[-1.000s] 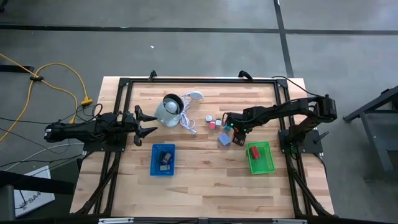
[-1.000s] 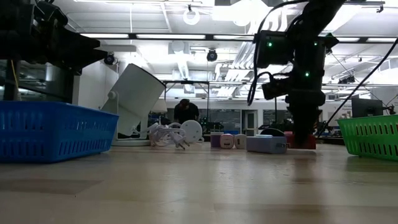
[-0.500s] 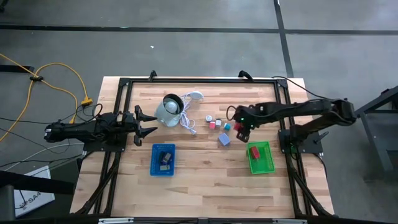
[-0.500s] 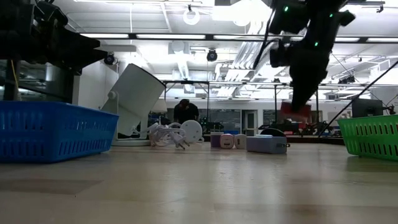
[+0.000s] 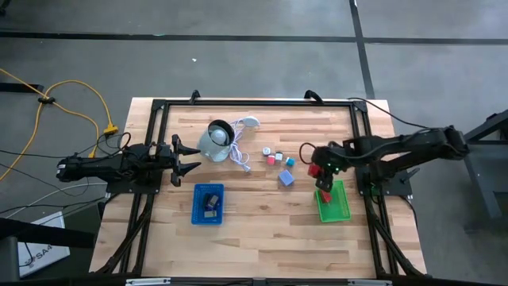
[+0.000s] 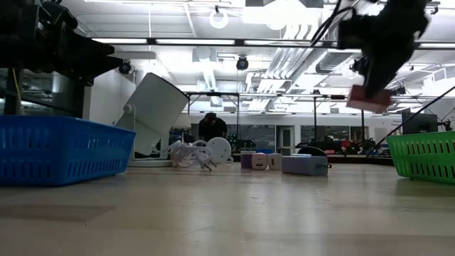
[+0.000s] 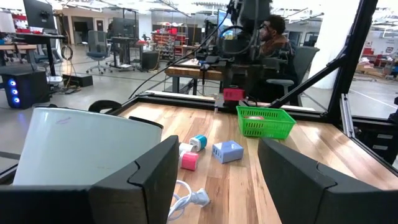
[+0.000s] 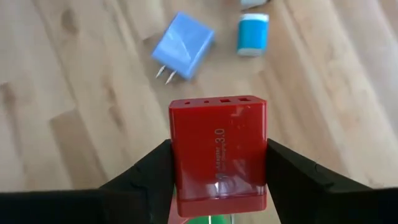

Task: Pick & Place Office items
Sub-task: Put the red charger adapter into the green bin

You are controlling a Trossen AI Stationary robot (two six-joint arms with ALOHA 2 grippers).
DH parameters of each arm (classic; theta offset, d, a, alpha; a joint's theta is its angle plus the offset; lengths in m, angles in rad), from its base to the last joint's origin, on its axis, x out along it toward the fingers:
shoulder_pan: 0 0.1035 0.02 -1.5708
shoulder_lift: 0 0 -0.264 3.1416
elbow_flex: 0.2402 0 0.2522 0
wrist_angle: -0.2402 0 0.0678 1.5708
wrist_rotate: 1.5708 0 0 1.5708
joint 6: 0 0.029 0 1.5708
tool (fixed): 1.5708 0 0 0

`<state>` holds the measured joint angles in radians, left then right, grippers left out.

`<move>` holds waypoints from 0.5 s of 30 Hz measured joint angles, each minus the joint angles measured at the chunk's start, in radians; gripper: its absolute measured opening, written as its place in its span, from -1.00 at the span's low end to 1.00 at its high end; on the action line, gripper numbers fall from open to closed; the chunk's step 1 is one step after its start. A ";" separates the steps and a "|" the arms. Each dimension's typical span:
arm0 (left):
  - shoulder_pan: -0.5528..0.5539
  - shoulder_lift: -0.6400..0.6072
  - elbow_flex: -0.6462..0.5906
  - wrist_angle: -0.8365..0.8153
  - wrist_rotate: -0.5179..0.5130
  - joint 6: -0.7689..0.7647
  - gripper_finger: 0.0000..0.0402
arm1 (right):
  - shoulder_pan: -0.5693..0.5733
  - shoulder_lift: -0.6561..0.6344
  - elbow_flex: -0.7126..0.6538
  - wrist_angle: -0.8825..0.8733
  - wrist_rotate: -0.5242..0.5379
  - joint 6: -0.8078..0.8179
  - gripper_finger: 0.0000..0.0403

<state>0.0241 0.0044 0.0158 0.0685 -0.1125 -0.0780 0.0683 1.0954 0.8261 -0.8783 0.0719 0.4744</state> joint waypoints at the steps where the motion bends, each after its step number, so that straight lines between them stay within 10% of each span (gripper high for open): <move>1: 0.000 0.000 0.000 0.000 0.000 0.000 0.06 | 0.024 -0.008 0.000 -0.005 0.000 0.014 -0.01; 15: 0.000 0.000 0.000 0.000 0.000 0.000 0.06 | 0.330 -0.035 0.000 -0.066 0.033 0.227 -0.02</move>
<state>0.0241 0.0043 0.0158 0.0685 -0.1123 -0.0780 0.3980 1.0603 0.8257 -0.9443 0.1047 0.7012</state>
